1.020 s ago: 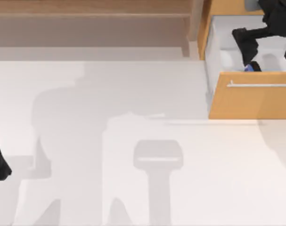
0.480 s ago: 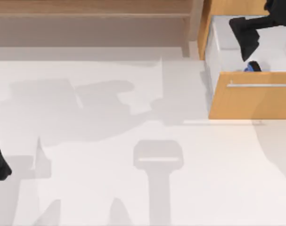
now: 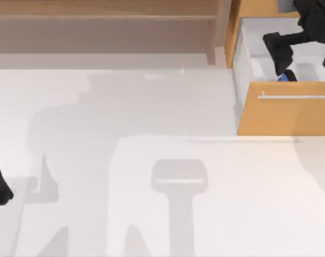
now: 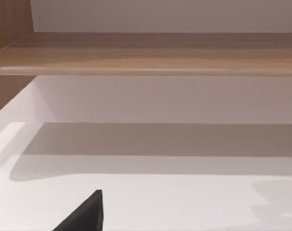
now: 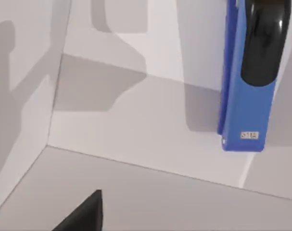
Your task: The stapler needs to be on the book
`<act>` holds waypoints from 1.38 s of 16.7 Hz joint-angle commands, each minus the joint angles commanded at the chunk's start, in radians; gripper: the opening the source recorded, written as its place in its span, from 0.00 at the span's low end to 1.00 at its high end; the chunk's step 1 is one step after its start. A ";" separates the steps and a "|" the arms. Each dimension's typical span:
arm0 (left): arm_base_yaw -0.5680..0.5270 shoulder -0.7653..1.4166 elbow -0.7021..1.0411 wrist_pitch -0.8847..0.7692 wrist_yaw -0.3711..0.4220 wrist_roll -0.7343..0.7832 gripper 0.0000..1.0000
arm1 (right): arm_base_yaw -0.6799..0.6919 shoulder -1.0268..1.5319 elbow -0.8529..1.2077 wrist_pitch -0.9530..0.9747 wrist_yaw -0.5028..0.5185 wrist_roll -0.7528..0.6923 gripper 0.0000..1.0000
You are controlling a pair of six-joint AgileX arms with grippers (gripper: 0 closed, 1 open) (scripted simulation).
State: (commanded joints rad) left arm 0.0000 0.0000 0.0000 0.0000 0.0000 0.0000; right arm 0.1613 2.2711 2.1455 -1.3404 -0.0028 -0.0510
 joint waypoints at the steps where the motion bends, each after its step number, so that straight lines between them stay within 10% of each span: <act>1: 0.000 0.000 0.000 0.000 0.000 0.000 1.00 | -0.011 0.032 -0.007 0.038 0.000 -0.011 1.00; 13: 0.000 0.000 0.000 0.000 0.000 0.000 1.00 | -0.035 0.199 -0.052 0.245 -0.002 -0.035 1.00; 23: 0.000 0.000 0.000 0.000 0.000 0.000 1.00 | -0.035 0.199 -0.052 0.245 -0.002 -0.035 0.25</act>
State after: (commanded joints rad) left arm 0.0000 0.0000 0.0000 0.0000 0.0000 0.0000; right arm 0.1265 2.4699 2.0939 -1.0950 -0.0045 -0.0857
